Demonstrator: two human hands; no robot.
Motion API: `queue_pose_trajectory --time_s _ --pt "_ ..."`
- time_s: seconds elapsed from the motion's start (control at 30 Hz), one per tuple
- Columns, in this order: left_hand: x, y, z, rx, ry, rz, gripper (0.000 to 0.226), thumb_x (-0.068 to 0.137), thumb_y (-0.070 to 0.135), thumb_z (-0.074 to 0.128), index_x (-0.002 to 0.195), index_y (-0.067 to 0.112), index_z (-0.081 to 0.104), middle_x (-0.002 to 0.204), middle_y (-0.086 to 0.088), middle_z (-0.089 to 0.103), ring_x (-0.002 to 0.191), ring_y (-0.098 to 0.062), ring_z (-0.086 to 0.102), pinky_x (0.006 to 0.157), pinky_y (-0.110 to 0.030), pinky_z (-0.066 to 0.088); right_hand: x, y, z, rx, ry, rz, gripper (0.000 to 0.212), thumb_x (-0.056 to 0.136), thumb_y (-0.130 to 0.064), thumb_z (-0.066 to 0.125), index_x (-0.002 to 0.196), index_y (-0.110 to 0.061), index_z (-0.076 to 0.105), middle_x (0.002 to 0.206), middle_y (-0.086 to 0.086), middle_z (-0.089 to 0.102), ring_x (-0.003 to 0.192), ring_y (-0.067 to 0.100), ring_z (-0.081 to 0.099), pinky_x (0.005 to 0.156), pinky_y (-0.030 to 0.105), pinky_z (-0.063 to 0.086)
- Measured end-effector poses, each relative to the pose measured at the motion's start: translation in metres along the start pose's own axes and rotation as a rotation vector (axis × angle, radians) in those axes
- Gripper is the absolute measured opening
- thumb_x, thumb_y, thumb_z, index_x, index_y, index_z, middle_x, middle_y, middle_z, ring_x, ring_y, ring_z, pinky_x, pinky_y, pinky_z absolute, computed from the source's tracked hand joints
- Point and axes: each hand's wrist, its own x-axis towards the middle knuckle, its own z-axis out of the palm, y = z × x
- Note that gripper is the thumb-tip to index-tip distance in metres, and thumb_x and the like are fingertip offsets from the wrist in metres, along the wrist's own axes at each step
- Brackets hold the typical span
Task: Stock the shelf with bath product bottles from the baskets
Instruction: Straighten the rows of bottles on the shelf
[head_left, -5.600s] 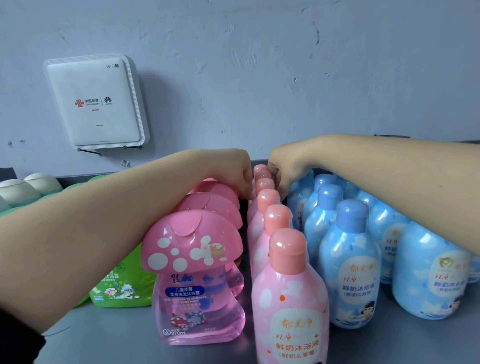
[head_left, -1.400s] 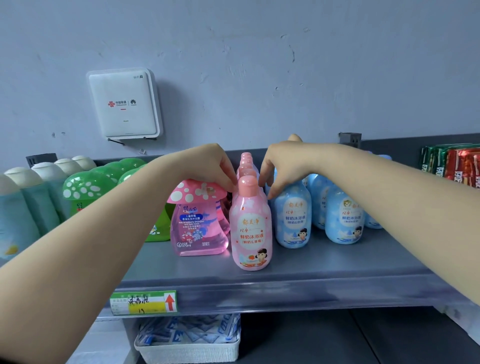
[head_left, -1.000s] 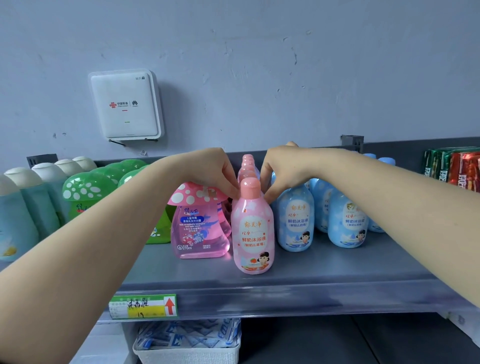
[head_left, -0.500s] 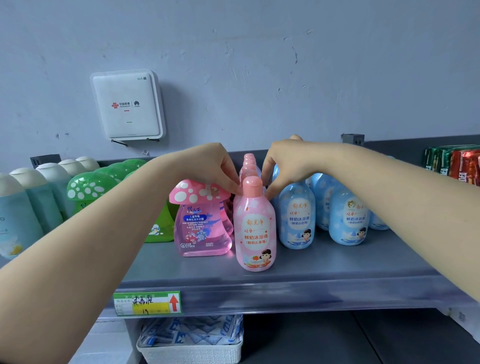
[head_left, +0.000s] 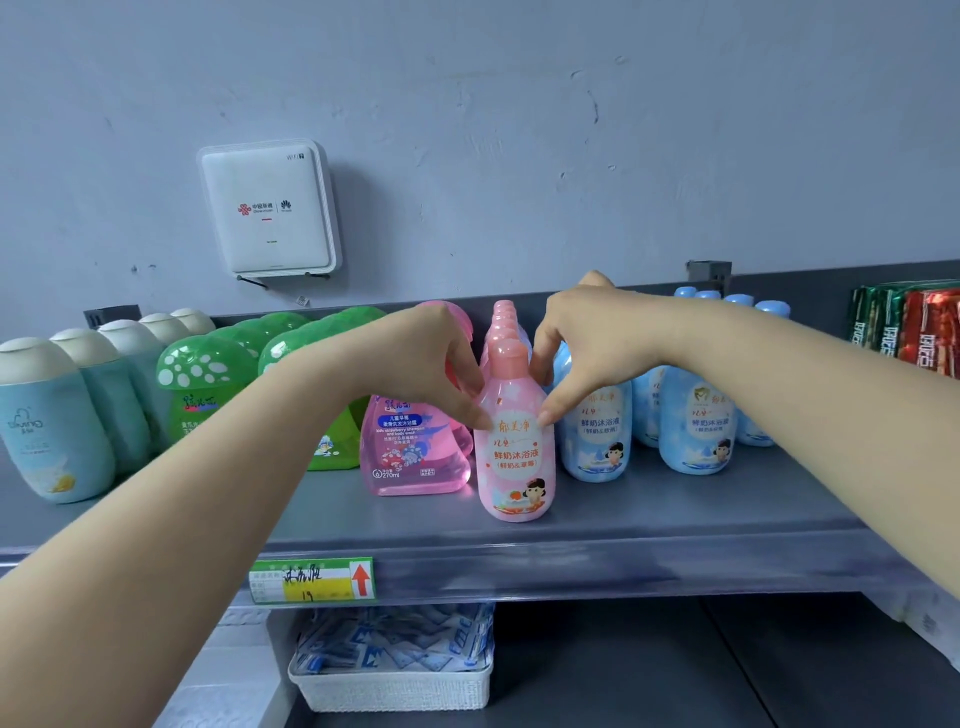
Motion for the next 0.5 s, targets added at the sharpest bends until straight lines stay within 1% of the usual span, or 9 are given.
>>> queue_pose_trajectory --time_s 0.1,0.17,0.33,0.5 --pt "-0.0007 0.0006 0.0006 -0.006 0.004 0.010 0.019 0.063 0.042 0.083 0.073 0.032 0.069 0.055 0.019 0.053 0.047 0.001 0.045 0.047 -0.008 0.032 -0.0012 -0.0004 0.0020 0.001 0.007 -0.005 0.041 0.068 -0.057 0.071 0.096 -0.028 0.072 0.098 -0.008 0.067 0.093 0.009 0.040 0.079 0.025 0.020" --pt "-0.0015 0.0010 0.0003 -0.003 0.005 0.006 0.019 0.064 0.041 0.082 0.073 0.032 0.068 0.056 0.019 0.053 0.047 0.003 0.046 0.048 -0.008 0.033 -0.0019 -0.0006 0.0025 0.001 0.011 -0.002 0.041 0.069 -0.057 0.071 0.097 -0.028 0.073 0.096 -0.008 0.067 0.092 0.010 0.040 0.081 0.026 0.022" --pt "-0.0027 0.0024 -0.0010 -0.009 -0.007 0.006 0.017 0.067 0.038 0.082 0.074 0.030 0.068 0.059 0.017 0.053 0.048 0.006 0.047 0.050 -0.006 0.033 0.0002 0.0001 0.0058 0.007 0.027 -0.018 0.042 0.068 -0.059 0.070 0.097 -0.029 0.073 0.097 -0.010 0.068 0.093 0.008 0.044 0.084 0.026 0.023" --pt "-0.0036 0.0022 -0.0013 -0.001 -0.006 0.000 0.017 0.066 0.039 0.081 0.074 0.031 0.069 0.067 0.015 0.058 0.053 0.001 0.049 0.052 -0.007 0.035 0.0021 0.0009 0.0056 -0.002 0.014 -0.029 0.043 0.068 -0.060 0.069 0.096 -0.028 0.073 0.095 -0.010 0.069 0.092 0.008 0.048 0.084 0.027 0.023"
